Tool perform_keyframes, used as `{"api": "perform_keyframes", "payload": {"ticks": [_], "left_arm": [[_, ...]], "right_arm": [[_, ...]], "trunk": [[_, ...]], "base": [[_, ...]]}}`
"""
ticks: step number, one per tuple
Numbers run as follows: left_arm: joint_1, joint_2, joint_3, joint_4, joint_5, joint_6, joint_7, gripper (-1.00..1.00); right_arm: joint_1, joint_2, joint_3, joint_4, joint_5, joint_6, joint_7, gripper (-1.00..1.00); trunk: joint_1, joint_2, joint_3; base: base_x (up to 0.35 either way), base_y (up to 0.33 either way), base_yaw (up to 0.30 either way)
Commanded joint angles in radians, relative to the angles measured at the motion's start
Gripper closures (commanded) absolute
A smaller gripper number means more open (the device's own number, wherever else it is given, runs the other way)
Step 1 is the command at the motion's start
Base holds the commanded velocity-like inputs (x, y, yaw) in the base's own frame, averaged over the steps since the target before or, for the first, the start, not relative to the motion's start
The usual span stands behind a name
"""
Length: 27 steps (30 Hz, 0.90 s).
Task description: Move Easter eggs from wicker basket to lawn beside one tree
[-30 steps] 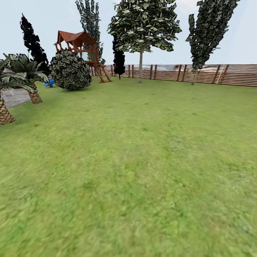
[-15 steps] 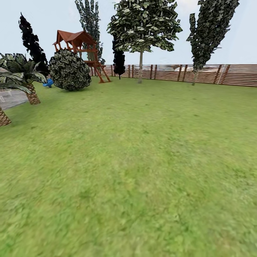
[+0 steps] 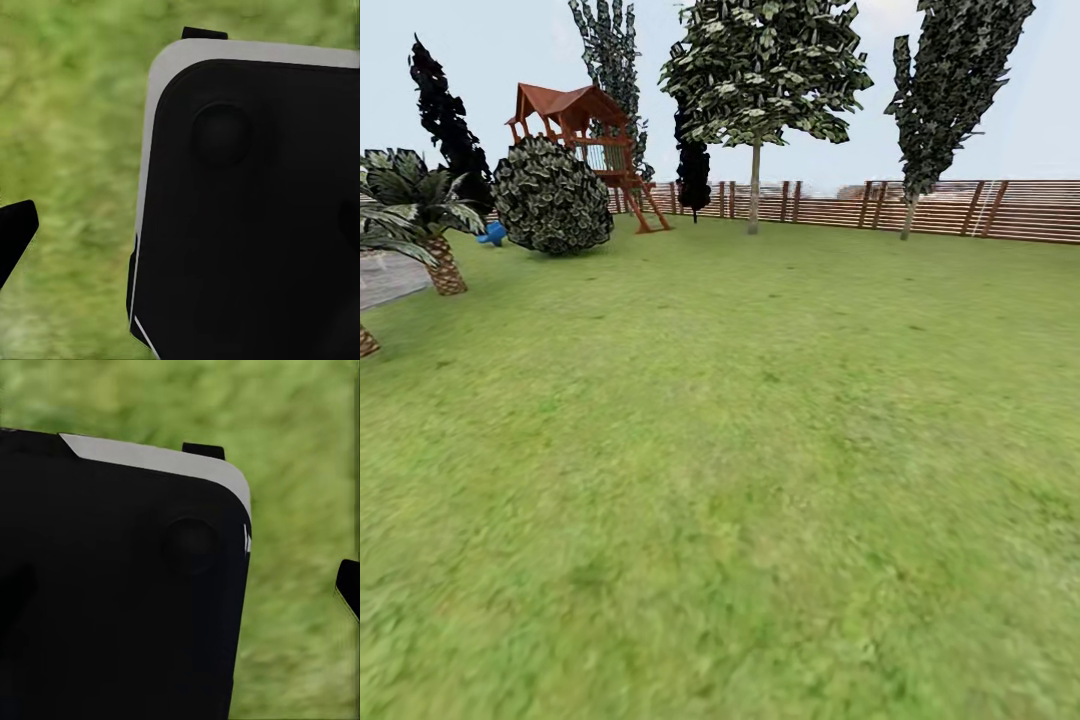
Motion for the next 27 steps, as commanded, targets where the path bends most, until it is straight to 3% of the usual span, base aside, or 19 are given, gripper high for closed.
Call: {"api": "perform_keyframes", "payload": {"ticks": [1,27], "left_arm": [[-0.001,0.000,0.005,0.001,0.001,-0.003,0.000,-1.00],[-0.001,0.000,0.005,0.001,0.001,-0.003,0.000,-1.00]], "right_arm": [[0.000,0.000,0.000,0.001,0.009,-0.003,-0.001,-1.00],[0.000,0.000,0.000,0.001,0.009,-0.003,-0.001,-1.00]], "trunk": [[0.001,0.000,-0.001],[0.001,0.000,-0.001]], "base": [[0.324,0.000,0.000],[0.324,0.000,0.000]]}}
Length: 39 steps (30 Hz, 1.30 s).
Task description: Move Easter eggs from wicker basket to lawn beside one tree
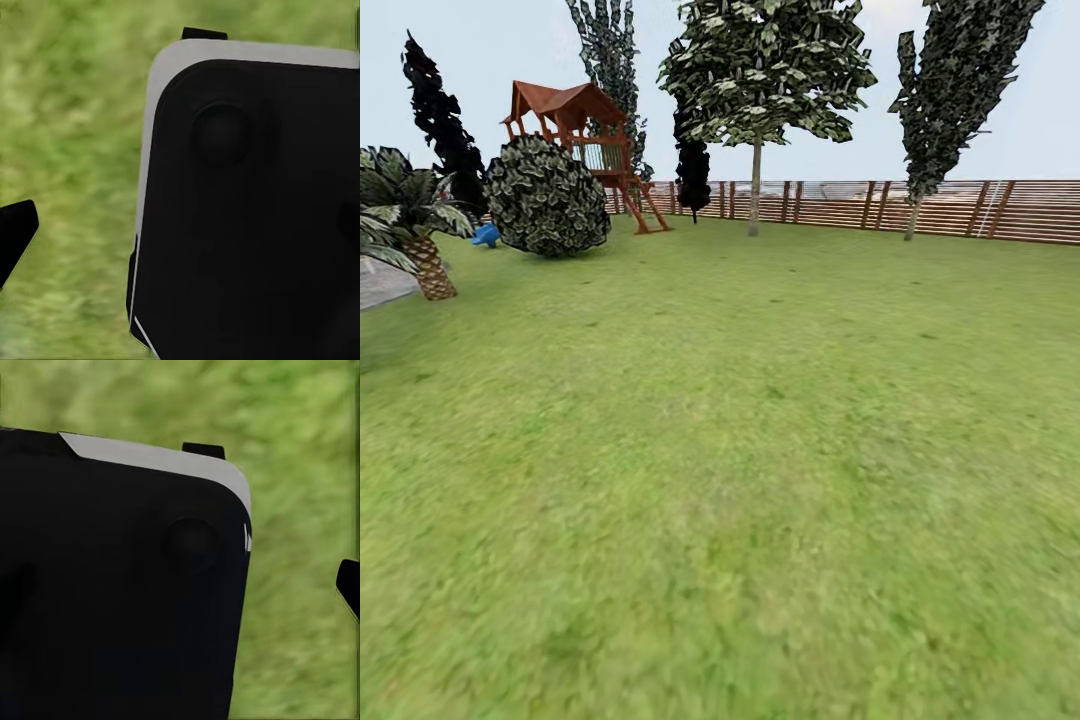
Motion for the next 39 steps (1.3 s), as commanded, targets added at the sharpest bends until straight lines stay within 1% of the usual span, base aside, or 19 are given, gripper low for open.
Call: {"api": "perform_keyframes", "payload": {"ticks": [1,39], "left_arm": [[-0.001,0.000,0.005,0.001,0.001,-0.003,0.000,-1.00],[0.000,0.000,0.004,0.001,0.001,-0.003,0.000,-1.00]], "right_arm": [[-0.001,0.000,0.000,0.001,0.009,-0.003,-0.001,-1.00],[0.000,0.000,0.000,0.001,0.009,-0.003,-0.001,-1.00]], "trunk": [[0.001,0.000,-0.001],[0.001,0.000,-0.001]], "base": [[0.324,0.000,0.000],[0.324,0.000,0.000]]}}
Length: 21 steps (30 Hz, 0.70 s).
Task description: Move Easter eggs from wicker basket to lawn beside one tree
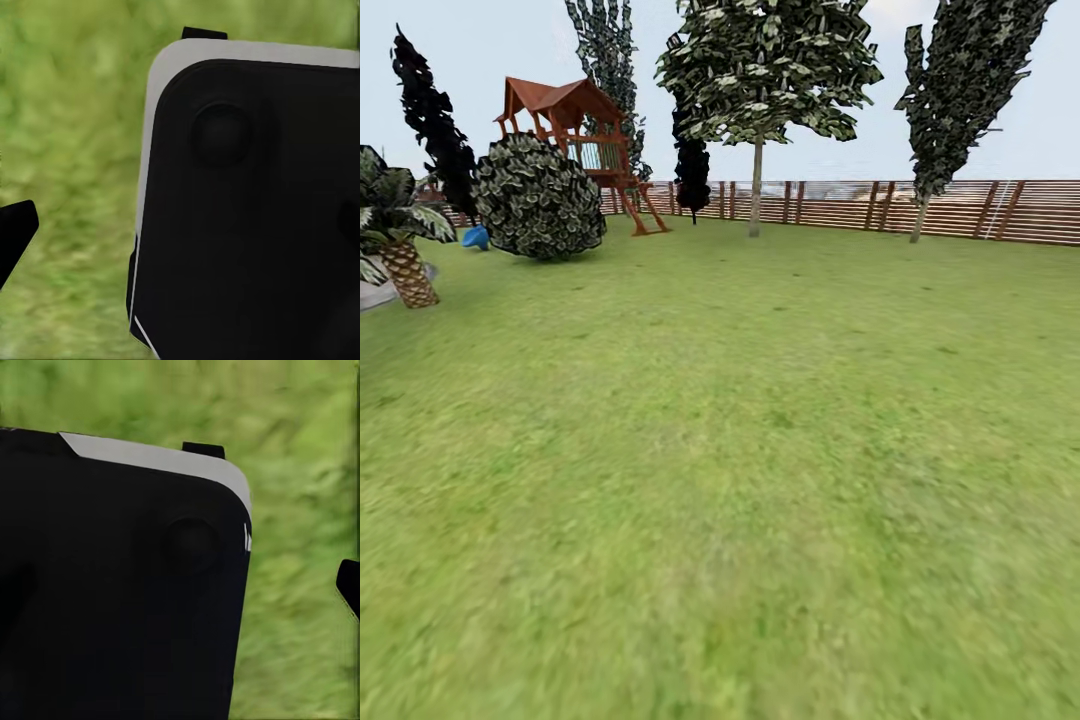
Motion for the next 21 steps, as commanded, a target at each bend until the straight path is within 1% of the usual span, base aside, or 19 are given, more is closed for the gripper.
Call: {"api": "perform_keyframes", "payload": {"ticks": [1,21], "left_arm": [[-0.001,0.000,0.005,0.001,0.001,-0.003,0.000,-1.00],[-0.001,0.000,0.005,0.001,0.001,-0.003,0.000,-1.00]], "right_arm": [[-0.001,0.000,0.000,0.001,0.009,-0.003,-0.001,-1.00],[-0.001,-0.002,0.000,0.001,0.009,-0.003,-0.001,-1.00]], "trunk": [[0.001,0.000,-0.001],[0.001,0.000,-0.001]], "base": [[0.324,0.000,0.000],[0.324,0.000,0.000]]}}
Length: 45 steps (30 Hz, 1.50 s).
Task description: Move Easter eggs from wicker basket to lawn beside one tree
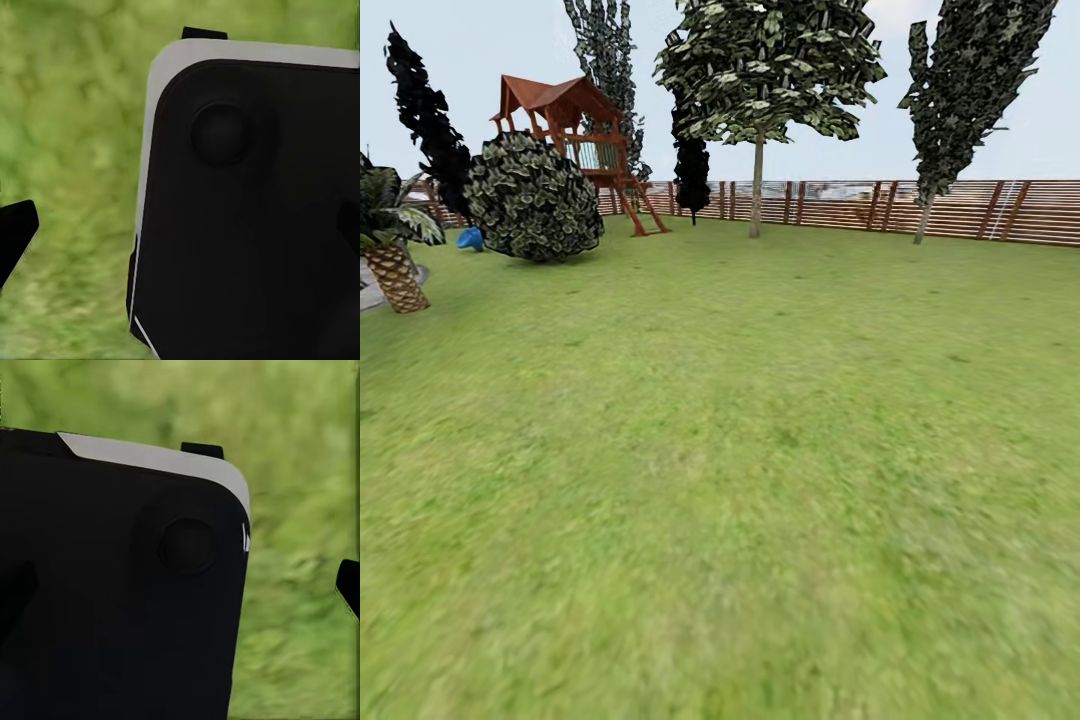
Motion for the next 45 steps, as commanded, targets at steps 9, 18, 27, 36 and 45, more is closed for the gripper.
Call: {"api": "perform_keyframes", "payload": {"ticks": [9,18,27,36,45], "left_arm": [[-0.001,0.000,0.005,0.001,0.001,-0.003,0.000,-1.00],[-0.001,0.000,0.005,0.001,0.001,-0.003,0.000,-1.00],[-0.001,0.000,0.005,0.001,0.001,-0.003,0.000,-1.00],[-0.001,0.000,0.005,0.001,0.000,-0.003,0.000,-1.00],[-0.001,0.000,0.005,0.001,0.001,-0.003,0.000,-1.00]], "right_arm": [[0.000,0.000,0.000,0.001,0.009,-0.003,-0.001,-1.00],[-0.001,0.001,0.000,0.001,0.009,-0.003,-0.001,-1.00],[-0.001,0.000,0.000,0.001,0.009,-0.001,-0.001,-1.00],[0.000,0.001,0.000,0.001,0.009,-0.002,-0.001,-1.00],[0.000,0.001,0.000,0.001,0.009,-0.002,-0.001,-1.00]], "trunk": [[0.001,0.000,-0.001],[0.001,0.000,-0.001],[0.001,0.000,-0.001],[0.001,0.000,-0.001],[0.001,0.000,-0.001]], "base": [[0.324,0.000,0.000],[0.324,0.000,0.000],[0.324,0.000,0.000],[0.324,0.000,0.000],[0.324,0.000,0.000]]}}
